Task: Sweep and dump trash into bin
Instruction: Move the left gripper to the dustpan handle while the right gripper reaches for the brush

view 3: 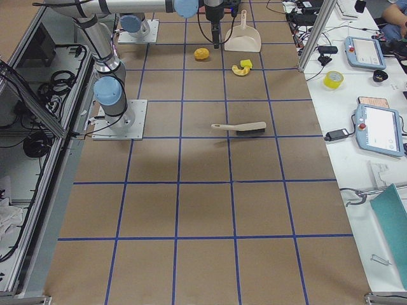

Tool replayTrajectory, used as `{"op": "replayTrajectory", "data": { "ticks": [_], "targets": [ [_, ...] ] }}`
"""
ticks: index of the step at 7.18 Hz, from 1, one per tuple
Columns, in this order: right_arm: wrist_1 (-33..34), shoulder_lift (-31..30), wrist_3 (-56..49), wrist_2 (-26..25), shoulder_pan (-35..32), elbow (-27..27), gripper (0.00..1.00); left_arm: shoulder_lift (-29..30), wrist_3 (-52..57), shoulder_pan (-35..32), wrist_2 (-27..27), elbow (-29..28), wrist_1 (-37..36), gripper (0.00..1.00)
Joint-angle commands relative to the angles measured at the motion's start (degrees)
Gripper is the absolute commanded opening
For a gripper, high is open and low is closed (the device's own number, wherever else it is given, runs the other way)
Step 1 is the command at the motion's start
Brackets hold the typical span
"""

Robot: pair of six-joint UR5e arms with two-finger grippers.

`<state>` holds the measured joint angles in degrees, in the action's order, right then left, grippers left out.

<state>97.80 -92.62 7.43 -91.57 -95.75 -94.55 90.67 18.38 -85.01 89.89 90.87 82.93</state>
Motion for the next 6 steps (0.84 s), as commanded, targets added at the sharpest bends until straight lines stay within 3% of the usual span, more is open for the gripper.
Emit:
{"op": "replayTrajectory", "data": {
  "ticks": [1, 3, 6],
  "targets": [
    [-0.1, 0.4, -2.0, -0.1, 3.2, -0.2, 1.0, 4.3, 16.0, 3.0, -0.2, 0.1, -5.5, 0.98],
    [0.0, 0.5, -17.3, 0.9, 15.9, -0.2, 1.0, 9.1, 30.9, 4.1, -3.6, 1.1, -11.3, 0.95],
    [4.3, 7.9, -37.5, 0.2, 25.8, -0.4, 1.0, 17.9, 58.7, 4.2, -2.9, 0.6, -19.6, 0.95]
  ]
}}
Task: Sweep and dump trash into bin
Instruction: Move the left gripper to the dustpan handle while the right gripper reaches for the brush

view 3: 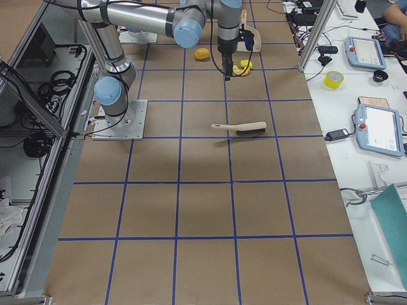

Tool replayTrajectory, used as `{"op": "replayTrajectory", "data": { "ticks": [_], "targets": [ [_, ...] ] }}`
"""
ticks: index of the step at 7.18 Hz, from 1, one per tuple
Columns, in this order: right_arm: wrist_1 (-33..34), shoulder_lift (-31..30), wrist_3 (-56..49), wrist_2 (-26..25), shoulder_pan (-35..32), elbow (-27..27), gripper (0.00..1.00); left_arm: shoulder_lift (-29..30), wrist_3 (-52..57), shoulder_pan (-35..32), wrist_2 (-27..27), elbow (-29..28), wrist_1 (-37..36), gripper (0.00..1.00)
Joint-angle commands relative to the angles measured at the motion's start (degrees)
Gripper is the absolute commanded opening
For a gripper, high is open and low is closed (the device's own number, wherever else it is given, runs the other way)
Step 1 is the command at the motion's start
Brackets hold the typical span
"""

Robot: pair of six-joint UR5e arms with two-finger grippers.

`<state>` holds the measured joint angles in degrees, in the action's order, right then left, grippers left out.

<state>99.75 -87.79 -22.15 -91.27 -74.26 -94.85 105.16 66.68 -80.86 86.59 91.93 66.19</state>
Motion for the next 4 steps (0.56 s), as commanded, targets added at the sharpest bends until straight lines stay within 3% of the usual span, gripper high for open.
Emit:
{"op": "replayTrajectory", "data": {
  "ticks": [1, 4],
  "targets": [
    [5.0, 6.2, -12.3, -0.3, 6.1, -0.2, 1.0, 6.3, 18.1, 0.6, 0.4, -0.8, -5.3, 0.96],
    [10.7, 14.6, -11.8, -3.7, 6.8, -1.0, 1.0, 12.9, 26.7, 2.2, -0.4, -3.7, -7.2, 0.96]
  ]
}}
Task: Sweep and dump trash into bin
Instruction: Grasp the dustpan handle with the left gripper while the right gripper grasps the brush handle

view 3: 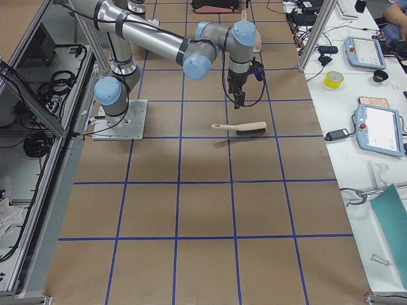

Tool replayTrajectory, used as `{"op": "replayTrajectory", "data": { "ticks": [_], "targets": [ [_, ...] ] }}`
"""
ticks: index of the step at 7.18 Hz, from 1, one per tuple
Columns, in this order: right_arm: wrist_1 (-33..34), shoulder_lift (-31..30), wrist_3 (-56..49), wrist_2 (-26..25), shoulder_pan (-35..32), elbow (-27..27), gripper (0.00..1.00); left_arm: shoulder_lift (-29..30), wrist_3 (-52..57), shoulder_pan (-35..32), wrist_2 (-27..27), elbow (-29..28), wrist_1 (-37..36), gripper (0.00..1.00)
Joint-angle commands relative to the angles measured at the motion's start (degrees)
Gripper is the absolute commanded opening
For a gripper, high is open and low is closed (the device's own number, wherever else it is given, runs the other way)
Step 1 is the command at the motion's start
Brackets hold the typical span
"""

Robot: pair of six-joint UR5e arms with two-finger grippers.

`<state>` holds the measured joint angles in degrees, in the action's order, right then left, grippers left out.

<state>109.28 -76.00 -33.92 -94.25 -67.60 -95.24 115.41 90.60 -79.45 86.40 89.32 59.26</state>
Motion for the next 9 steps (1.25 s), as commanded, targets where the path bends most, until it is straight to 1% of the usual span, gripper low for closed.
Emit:
{"op": "replayTrajectory", "data": {
  "ticks": [1, 2, 3, 4, 6, 8, 9],
  "targets": [
    [2.8, 3.7, 0.4, -0.5, 0.2, -4.0, 1.0, 3.9, 3.1, 0.8, -0.2, -0.7, 0.0, 0.96],
    [7.6, 5.2, 0.7, -0.7, 0.2, -7.4, 1.0, 4.7, 3.5, 0.8, 0.0, -0.5, 1.4, 0.95],
    [8.5, 5.9, 0.7, -0.8, 0.2, -8.8, 1.0, 5.3, 3.5, 0.8, -0.1, 0.1, 3.1, 0.94],
    [8.5, 6.4, 0.7, -0.8, 0.2, -8.8, 0.99, 5.4, 4.0, 0.8, -0.1, -0.3, 3.6, 0.94],
    [8.4, 6.6, 1.0, -0.8, 0.2, -8.8, 0.65, 5.4, 4.9, 0.8, -0.4, -1.8, 3.0, 0.94],
    [8.1, 6.7, 1.1, -0.8, 0.2, -8.7, 0.46, 7.4, 5.1, 0.8, -1.2, -1.7, 2.2, 0.93],
    [8.0, 6.7, 1.1, -0.8, 0.2, -8.7, 0.25, 8.7, 5.1, 0.8, -1.7, -1.5, 0.7, 0.93]
  ]
}}
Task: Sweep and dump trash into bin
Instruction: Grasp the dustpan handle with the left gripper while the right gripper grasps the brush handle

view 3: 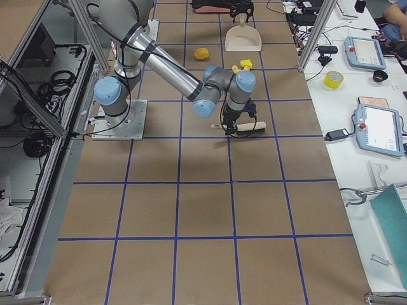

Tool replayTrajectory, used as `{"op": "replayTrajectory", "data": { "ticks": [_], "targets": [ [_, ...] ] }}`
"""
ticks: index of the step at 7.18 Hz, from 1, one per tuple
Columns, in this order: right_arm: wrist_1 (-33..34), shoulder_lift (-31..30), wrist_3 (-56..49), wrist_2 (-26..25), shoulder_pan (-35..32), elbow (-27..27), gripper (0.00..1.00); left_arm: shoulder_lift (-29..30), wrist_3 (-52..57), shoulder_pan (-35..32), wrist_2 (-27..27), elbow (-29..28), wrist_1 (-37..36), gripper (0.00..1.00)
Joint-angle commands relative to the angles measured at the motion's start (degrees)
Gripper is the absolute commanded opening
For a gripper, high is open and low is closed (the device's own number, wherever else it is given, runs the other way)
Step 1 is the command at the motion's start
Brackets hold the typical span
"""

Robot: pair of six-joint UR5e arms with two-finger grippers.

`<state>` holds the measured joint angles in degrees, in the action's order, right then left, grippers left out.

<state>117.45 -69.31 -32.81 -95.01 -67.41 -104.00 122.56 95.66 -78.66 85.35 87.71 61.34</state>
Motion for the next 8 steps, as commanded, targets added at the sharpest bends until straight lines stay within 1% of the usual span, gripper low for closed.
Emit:
{"op": "replayTrajectory", "data": {
  "ticks": [1, 2, 3, 4, 5, 6, 7, 8],
  "targets": [
    [-0.6, -0.1, 0.0, 0.0, 0.0, 0.2, 0.0, 2.0, -0.4, 0.0, -0.8, 0.0, -1.7, 0.93],
    [-1.7, -0.2, 0.0, 0.2, 0.0, 0.3, 0.0, 2.1, -0.4, -0.1, -0.9, 0.2, -1.7, 0.93],
    [-1.9, -0.8, 0.4, 0.2, 0.0, 0.6, 0.0, 2.4, -0.2, -0.1, -1.1, 0.3, -2.0, 0.83],
    [-2.4, -1.8, 3.7, 0.3, -0.3, 1.1, 0.0, 2.4, -0.3, -0.2, -3.1, 0.3, -2.8, 0.79],
    [-5.3, -3.0, 8.3, 1.1, -0.9, 2.0, 0.0, 2.6, -0.2, -0.2, -4.0, 0.6, -2.9, 0.68],
    [-6.5, -3.1, 10.2, 2.1, -2.7, 3.0, 0.0, 2.6, -0.1, -0.3, -4.0, 0.6, -3.0, 0.33],
    [-6.4, -3.2, 12.3, 2.2, -6.4, 3.1, 0.0, 2.5, -0.2, -0.3, -4.0, 0.8, -3.0, 0.11],
    [-6.3, -3.1, 20.4, 2.3, -11.0, 3.2, 0.0, 2.4, -0.1, -0.3, -3.9, 1.1, -3.0, 0.08]
  ]
}}
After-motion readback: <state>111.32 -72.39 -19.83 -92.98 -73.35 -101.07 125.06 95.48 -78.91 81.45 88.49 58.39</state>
